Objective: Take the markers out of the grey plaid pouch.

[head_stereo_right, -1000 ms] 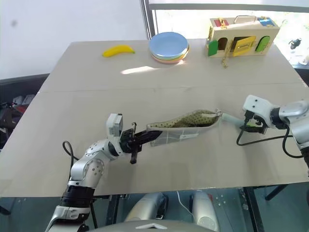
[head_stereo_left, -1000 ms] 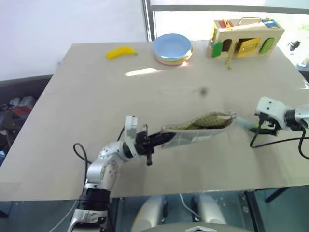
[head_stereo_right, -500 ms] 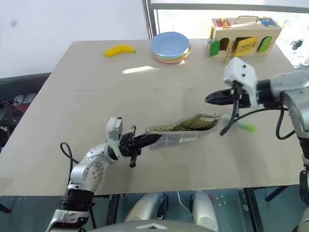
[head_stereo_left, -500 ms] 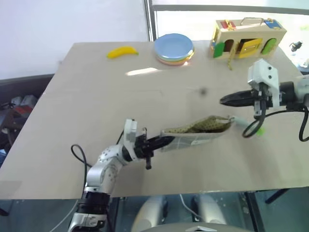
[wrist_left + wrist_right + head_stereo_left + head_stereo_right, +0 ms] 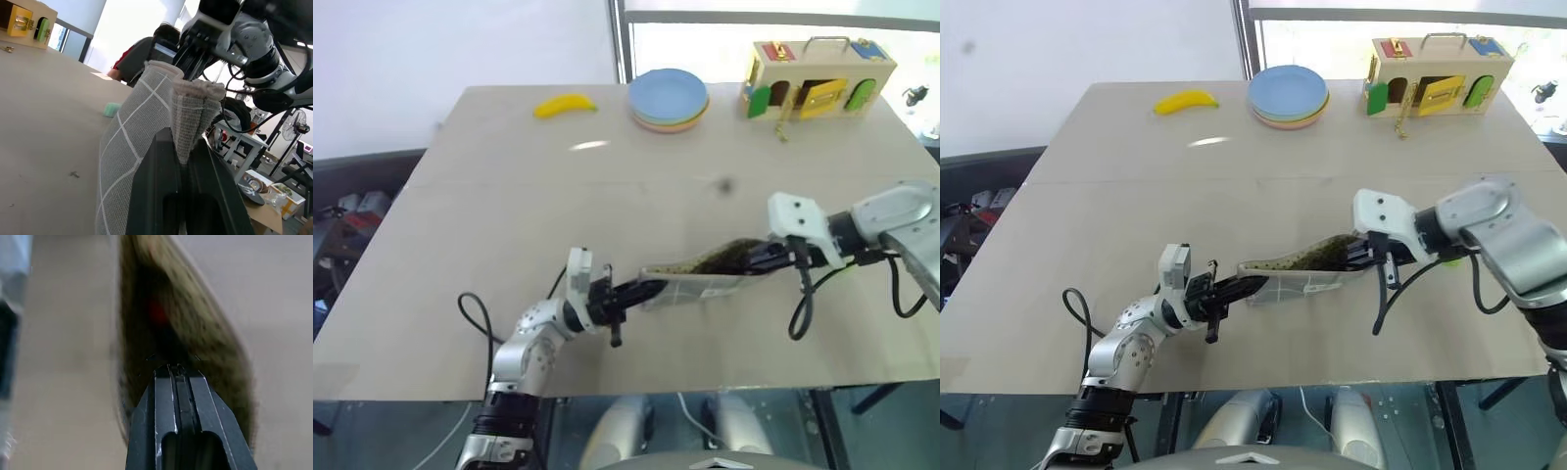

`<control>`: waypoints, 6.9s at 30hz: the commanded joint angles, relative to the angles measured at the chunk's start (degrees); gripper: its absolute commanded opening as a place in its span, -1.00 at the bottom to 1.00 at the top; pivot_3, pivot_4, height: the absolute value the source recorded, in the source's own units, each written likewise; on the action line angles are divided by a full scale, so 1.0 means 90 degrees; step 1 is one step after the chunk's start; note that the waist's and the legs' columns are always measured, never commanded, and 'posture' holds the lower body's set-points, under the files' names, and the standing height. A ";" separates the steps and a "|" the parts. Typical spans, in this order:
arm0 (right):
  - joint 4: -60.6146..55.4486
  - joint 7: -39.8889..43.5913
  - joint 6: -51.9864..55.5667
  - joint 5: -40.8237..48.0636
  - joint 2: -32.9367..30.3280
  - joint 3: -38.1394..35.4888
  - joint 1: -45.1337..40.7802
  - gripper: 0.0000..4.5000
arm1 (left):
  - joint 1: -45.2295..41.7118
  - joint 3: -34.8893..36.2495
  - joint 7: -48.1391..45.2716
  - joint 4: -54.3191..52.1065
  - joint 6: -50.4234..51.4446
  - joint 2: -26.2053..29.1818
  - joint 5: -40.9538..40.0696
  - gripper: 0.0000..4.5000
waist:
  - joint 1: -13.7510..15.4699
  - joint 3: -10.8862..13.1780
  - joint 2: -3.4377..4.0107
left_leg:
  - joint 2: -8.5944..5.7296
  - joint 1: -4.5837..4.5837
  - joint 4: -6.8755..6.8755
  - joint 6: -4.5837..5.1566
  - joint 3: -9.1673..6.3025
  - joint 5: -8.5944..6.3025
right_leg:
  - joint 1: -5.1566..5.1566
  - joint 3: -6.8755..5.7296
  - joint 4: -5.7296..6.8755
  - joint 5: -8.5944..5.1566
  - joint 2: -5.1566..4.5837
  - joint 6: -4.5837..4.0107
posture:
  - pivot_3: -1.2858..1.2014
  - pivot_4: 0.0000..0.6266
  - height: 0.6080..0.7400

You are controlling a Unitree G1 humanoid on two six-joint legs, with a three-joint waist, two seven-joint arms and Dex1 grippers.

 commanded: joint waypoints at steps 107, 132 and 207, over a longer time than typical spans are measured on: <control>0.1400 0.0541 -0.2486 -0.1845 0.1310 0.0059 0.0283 -0.88 | -0.0074 -0.0034 0.0322 0.0144 0.0152 -0.0209 -0.0050 -1.00 | -0.0112 -0.0021 -0.0021 | -0.0004 0.0008 0.0009 -0.0001 -0.0019 0.0000 | 0.0012 -0.0016 0.0000 0.0000 -0.0001 0.0000 | 0.03 -0.52 1.00; 0.1199 0.0156 -0.1179 -0.2263 0.1758 0.0853 0.0183 -0.36 | 0.0099 -0.0194 0.0321 0.0010 0.0093 -0.0162 0.0042 -1.00 | -0.0136 -0.0022 -0.0020 | -0.0003 0.0010 0.0009 -0.0001 -0.0019 0.0000 | 0.0012 -0.0015 0.0001 0.0000 -0.0001 0.0000 | 0.03 -0.52 1.00; 0.0664 -0.3811 0.0671 0.4902 0.3430 -0.4001 0.0141 -0.88 | -0.0503 0.0362 0.0743 0.0190 -0.1007 0.0123 0.0505 -1.00 | -0.0013 -0.0017 -0.0023 | -0.0003 0.0003 0.0001 0.0000 -0.0019 0.0000 | 0.0011 -0.0014 -0.0001 0.0000 -0.0001 0.0000 | 0.03 -0.52 1.00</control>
